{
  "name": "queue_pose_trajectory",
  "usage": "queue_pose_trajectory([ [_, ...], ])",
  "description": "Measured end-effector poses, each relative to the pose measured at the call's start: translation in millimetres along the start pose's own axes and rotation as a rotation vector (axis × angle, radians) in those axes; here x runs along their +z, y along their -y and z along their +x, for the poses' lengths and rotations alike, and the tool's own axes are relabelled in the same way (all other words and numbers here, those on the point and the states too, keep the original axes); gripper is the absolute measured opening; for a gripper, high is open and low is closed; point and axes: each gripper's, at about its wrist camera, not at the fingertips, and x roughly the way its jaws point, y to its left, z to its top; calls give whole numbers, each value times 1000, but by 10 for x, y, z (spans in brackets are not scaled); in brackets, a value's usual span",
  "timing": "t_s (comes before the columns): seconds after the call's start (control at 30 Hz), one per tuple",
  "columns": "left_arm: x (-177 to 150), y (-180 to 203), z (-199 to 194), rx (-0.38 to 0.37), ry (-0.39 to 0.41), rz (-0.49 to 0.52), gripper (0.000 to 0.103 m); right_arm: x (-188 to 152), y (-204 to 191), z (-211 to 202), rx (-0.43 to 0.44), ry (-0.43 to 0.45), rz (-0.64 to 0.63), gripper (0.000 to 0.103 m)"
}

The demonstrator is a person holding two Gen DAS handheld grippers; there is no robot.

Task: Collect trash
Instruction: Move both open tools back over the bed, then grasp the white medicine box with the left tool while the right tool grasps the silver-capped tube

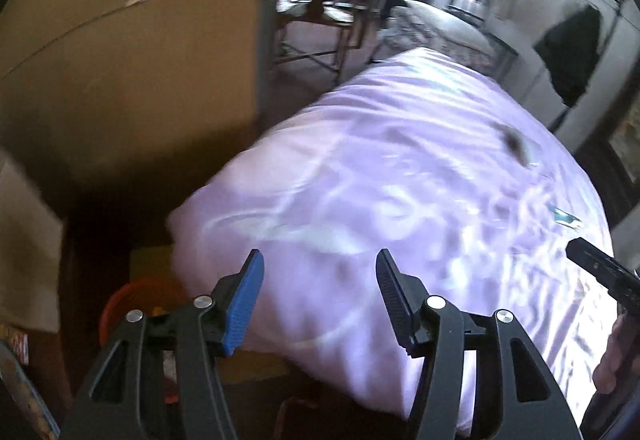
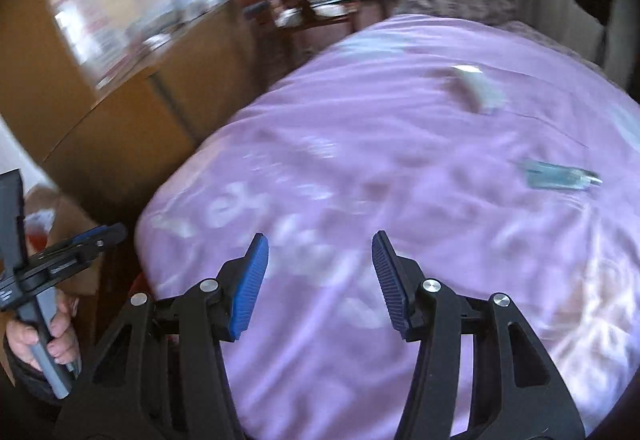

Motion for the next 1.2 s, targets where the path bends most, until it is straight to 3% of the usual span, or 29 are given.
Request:
queue_pose_trajectory([
  [0.3, 228, 952, 251, -90, 15, 122, 58, 56, 1111, -191, -176, 22, 168, 54],
  [0.6, 450, 1623, 566, -151, -8, 195, 58, 93, 1931, -113, -264, 1, 320, 54],
  [1.03, 796, 2365, 1209, -206, -55, 241, 60, 292, 2625, 321, -285, -68, 526, 54],
  [1.2, 944, 2573, 1402, -206, -69, 244, 61, 418, 2740, 574, -248, -111, 601, 54],
])
